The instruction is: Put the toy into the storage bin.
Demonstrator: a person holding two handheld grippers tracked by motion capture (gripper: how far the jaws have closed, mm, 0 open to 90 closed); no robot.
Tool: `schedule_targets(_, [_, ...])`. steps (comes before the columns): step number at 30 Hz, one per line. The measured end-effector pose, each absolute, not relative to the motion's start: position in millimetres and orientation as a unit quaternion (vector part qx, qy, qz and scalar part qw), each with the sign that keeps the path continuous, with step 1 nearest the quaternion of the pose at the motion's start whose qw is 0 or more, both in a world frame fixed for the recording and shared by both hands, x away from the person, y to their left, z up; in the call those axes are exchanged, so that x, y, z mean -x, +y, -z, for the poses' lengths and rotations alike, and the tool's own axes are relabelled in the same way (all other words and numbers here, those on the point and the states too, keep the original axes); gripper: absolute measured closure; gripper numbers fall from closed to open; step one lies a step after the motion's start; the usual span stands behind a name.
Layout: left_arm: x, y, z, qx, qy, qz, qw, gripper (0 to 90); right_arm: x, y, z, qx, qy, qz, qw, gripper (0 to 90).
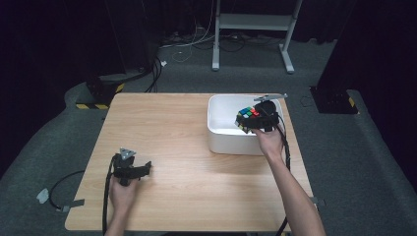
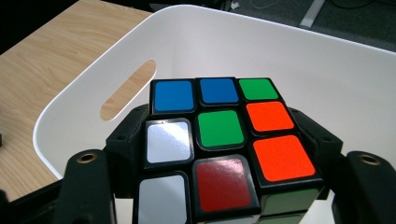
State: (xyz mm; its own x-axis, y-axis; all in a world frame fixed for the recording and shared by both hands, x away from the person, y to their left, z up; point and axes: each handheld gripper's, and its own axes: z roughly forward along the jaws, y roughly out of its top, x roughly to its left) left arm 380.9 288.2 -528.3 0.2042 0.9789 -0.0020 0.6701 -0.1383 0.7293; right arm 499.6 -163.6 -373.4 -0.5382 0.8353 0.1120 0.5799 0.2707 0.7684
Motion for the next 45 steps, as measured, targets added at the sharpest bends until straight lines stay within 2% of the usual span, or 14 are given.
schedule_targets(45, [-381,288,528,-0.712,0.579,-0.25,0.309,14.5,-490,-165,386,-0.452,0.785,-0.392,0.161,32.8])
